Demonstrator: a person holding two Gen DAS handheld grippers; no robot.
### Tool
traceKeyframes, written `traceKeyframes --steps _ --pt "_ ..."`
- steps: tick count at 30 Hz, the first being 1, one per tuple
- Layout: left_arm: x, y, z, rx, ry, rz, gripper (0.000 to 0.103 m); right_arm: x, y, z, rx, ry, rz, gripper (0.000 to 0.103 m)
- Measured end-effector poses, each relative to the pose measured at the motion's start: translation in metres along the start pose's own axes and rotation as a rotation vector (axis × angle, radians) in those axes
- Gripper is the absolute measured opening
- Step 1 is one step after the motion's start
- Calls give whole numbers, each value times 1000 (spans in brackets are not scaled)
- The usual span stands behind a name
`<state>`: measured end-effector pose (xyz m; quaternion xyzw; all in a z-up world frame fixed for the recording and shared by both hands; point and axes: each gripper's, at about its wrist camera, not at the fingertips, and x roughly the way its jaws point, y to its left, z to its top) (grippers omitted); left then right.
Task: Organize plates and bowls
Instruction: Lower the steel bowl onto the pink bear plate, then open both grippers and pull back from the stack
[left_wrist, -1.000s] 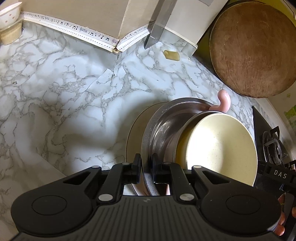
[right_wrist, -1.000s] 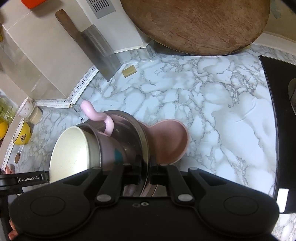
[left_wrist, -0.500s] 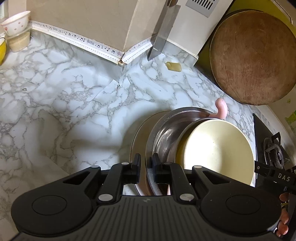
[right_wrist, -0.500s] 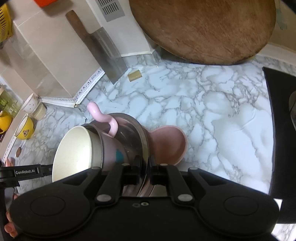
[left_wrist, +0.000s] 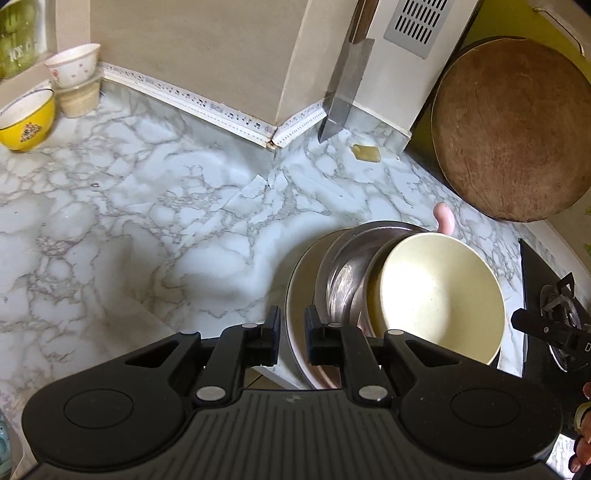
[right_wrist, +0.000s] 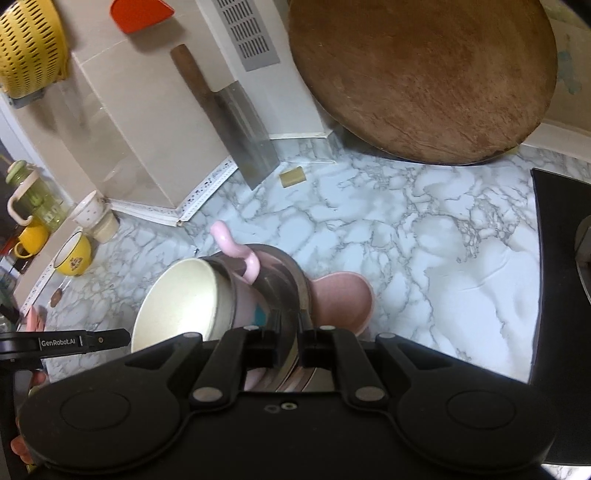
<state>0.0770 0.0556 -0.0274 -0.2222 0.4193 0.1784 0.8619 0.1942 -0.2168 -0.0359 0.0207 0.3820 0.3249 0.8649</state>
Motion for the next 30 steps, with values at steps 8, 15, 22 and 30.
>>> traceKeyframes --steps 8,15,22,30 --pt "-31 -15 -16 48 -78 25 18 -21 13 -10 -73 -52 40 9" --pt "-55 -22 -30 77 -147 -18 70 -48 26 -21 -132 -133 60 9" --pt "-70 -25 -40 132 -170 -65 80 -75 43 -39 -182 -244 43 9" --pt "-87 -23 -56 200 -193 -129 90 -88 70 -62 -211 -296 -31 9"
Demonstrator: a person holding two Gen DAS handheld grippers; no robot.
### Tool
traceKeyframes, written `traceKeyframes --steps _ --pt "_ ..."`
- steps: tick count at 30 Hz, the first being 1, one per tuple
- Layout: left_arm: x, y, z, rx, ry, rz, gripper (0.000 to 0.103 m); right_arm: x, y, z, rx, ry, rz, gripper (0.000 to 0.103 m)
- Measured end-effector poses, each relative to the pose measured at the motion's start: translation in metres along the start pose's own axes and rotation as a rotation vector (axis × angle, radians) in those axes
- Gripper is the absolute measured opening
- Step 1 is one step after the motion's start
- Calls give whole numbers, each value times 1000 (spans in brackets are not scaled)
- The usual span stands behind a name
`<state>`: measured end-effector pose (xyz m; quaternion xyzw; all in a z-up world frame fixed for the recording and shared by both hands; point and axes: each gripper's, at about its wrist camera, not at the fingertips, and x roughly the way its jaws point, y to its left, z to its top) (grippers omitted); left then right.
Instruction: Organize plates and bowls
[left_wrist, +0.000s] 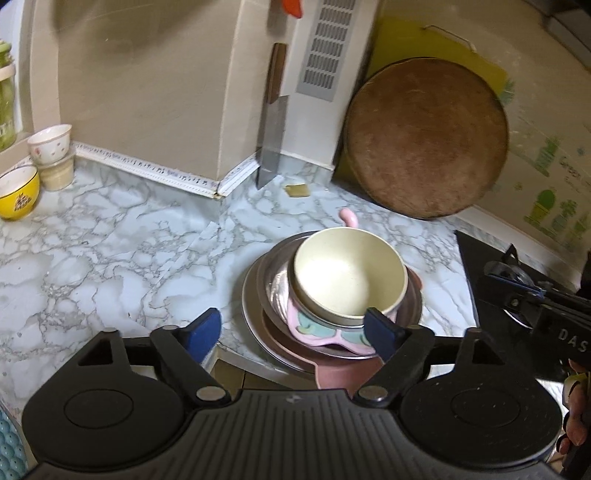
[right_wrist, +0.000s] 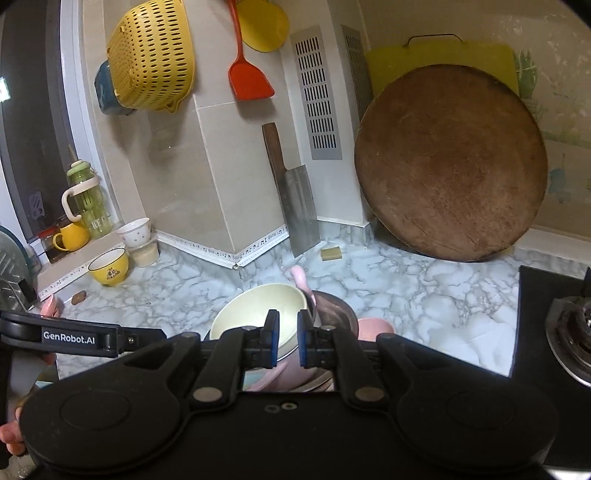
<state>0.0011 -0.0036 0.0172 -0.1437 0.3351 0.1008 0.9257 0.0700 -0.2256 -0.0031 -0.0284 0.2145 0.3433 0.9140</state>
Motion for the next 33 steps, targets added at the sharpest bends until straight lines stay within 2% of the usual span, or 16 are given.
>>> traceKeyframes --steps 2,7,17,19,23,33 --pt "-5 0 -3 11 -4 -19 94 -6 8 -4 -7 -17 -18 9" --pt "-17 -3 -6 55 -23 -43 94 -15 21 -8 5 -22 -83 9" --pt "-25 0 -13 79 -6 -73 95 -33 28 -20 54 -71 -112 6" --pt "-26 1 -14 80 -5 -75 95 -38 31 -21 51 -107 -135 6" --pt "-26 0 -14 91 -4 -80 95 -40 28 -18 79 -117 -106 7" --pt "-26 -6 -14 120 -1 -86 95 -40 38 -22 47 -133 -114 8"
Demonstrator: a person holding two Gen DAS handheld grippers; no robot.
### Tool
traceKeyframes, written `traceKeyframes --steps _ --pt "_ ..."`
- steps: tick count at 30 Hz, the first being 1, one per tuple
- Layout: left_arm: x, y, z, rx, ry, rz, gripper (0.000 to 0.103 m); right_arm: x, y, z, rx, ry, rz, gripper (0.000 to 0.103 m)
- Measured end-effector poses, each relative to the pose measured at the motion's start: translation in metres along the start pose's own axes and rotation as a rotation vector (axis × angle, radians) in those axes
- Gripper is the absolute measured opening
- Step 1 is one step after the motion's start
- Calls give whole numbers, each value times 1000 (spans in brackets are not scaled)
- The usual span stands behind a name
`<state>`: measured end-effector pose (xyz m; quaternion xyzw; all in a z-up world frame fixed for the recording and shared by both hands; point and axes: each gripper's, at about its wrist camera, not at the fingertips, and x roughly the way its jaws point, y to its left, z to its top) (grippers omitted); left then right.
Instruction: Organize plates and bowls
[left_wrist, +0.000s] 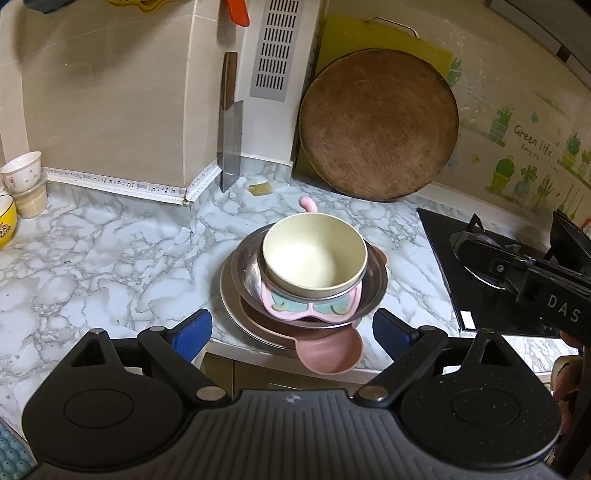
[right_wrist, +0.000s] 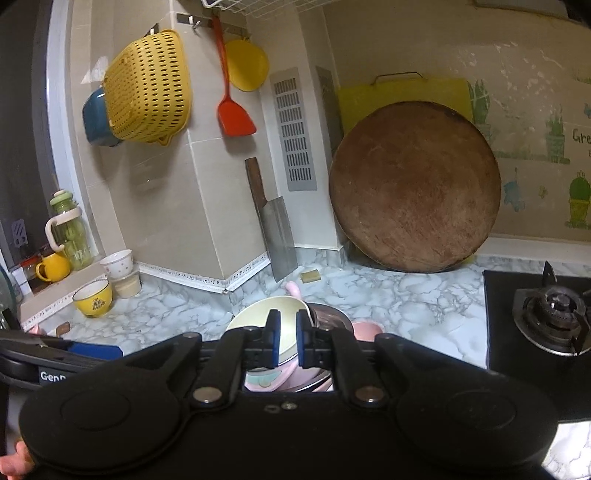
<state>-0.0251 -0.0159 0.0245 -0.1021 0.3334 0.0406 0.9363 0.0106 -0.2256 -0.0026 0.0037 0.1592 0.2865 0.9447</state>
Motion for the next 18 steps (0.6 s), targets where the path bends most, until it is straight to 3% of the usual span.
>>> traceKeyframes --steps 18 --pt "-10 -6 -6 51 -35 27 95 -3 13 -10 -23 69 -34 8"
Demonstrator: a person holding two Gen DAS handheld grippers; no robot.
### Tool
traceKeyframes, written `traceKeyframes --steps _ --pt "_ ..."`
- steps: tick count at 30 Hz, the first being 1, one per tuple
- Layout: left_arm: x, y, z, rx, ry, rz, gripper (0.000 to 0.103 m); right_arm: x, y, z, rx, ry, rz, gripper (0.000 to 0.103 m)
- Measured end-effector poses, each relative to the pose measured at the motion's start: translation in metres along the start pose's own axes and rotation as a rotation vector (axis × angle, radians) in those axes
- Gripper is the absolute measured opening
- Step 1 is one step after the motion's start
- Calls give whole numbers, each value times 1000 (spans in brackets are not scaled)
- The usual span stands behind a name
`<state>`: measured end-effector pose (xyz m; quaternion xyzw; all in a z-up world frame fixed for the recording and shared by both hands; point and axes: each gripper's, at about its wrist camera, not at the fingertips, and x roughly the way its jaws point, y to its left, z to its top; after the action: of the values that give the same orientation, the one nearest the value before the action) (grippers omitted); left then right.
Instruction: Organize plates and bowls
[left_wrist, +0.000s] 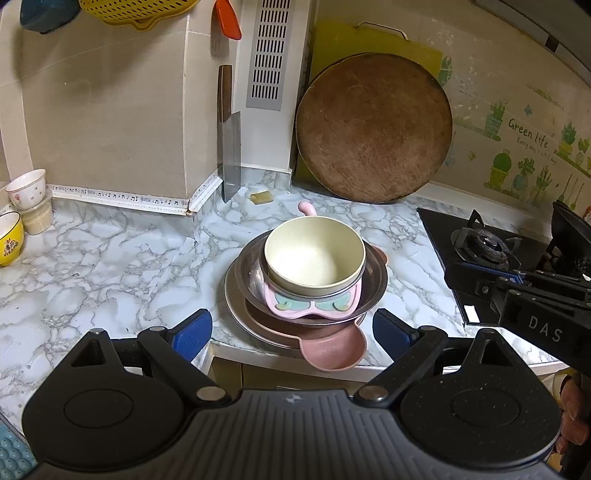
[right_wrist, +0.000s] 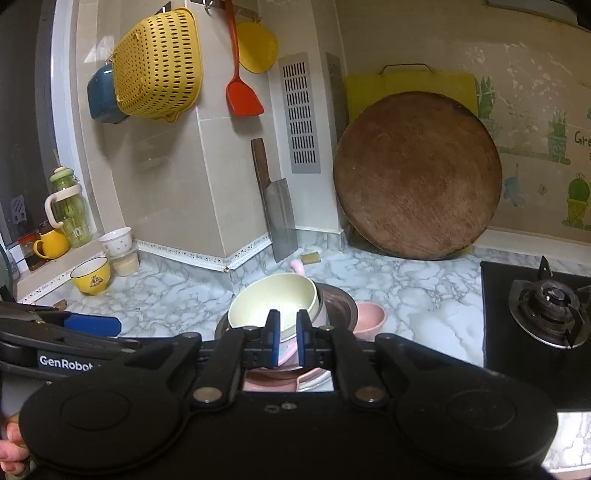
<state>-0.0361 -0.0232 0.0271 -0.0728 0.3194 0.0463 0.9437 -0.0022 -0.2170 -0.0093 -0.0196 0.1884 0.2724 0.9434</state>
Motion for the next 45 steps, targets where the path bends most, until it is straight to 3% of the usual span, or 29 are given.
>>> traceKeyframes --steps 45 --pt "6 2 -4 -9 8 -25 95 2 -3 -5 37 31 -34 8"
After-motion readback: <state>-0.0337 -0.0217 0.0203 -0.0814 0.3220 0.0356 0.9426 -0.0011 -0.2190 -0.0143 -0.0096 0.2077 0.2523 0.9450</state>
